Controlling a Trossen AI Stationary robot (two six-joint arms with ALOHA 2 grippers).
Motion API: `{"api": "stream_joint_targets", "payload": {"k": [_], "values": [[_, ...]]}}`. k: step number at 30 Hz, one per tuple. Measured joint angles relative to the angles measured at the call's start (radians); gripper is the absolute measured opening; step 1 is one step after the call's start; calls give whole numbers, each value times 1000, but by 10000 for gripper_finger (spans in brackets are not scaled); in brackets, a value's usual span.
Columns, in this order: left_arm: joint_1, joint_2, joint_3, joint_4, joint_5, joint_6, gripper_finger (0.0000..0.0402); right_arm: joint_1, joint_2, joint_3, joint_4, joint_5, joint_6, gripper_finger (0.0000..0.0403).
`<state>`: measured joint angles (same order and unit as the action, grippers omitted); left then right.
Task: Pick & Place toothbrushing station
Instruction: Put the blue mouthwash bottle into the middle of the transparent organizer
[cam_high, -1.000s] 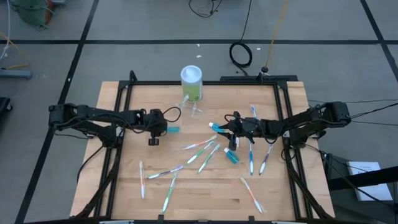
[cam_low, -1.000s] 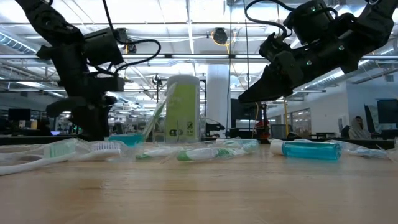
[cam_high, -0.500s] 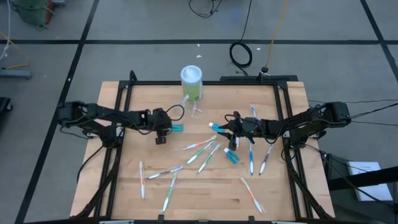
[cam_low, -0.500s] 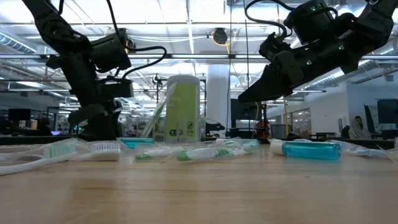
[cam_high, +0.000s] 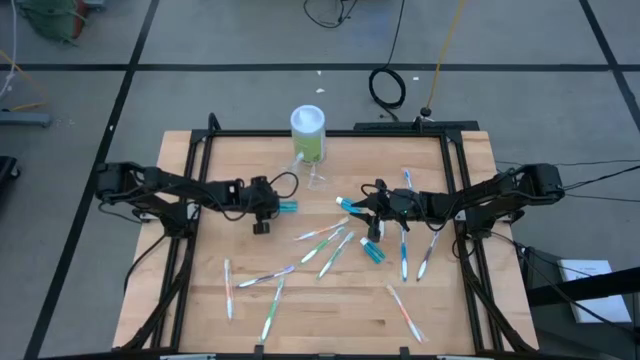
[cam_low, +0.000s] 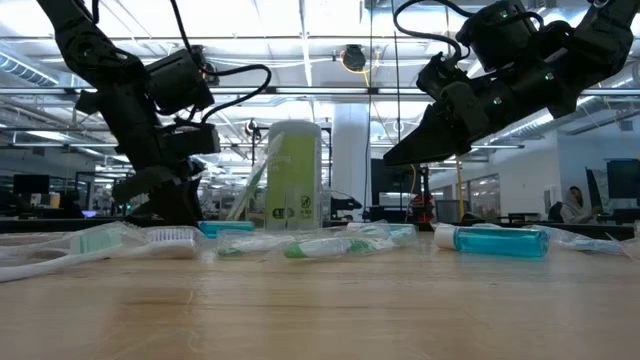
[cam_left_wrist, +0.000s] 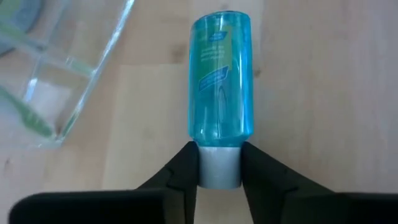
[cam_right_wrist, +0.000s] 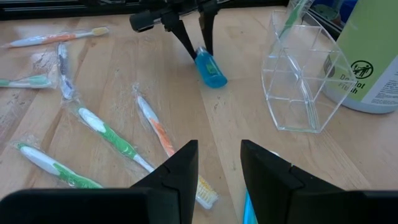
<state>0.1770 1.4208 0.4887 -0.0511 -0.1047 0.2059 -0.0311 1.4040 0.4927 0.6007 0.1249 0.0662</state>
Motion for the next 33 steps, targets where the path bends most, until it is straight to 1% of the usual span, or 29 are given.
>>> {"api": "stream_joint_targets", "payload": {"k": [2, 4, 8, 11, 14, 17, 19, 21, 24, 26, 29, 33], "values": [[-20, 2, 23, -14, -20, 26, 90, 0, 0, 0, 0, 0, 0, 116], [-52, 2, 67, -24, -75, 95, 92, 0, 0, 0, 0, 0, -1, 116], [-137, 1, 206, -91, -241, 342, 109, 0, 0, 0, 1, 0, -3, 116], [-185, 9, 330, -139, -374, 619, 114, 0, 0, 0, 0, 0, -3, 116], [-214, 46, 434, -179, -589, 958, 116, 0, 0, 0, 0, 0, -3, 116], [-215, 106, 527, -136, -780, 1266, 116, 0, 0, 0, 0, 0, -3, 116], [-206, 150, 582, -95, -845, 1401, 116, 0, 0, 0, 0, 0, -3, 116], [-197, 204, 632, -90, -863, 1451, 117, 0, 0, 0, 0, 0, -3, 116], [-184, 288, 681, -123, -895, 1469, 117, 0, 0, 0, 0, 0, -3, 116], [-179, 323, 698, -169, -915, 1478, 117, 0, 0, 0, 0, 0, -2, 116], [-175, 344, 702, -249, -943, 1483, 117, 3, 0, 0, -6, 0, 0, 116], [-175, 329, 702, -323, -961, 1422, 117, 12, 0, 0, -5, 0, -1, 116]]}}
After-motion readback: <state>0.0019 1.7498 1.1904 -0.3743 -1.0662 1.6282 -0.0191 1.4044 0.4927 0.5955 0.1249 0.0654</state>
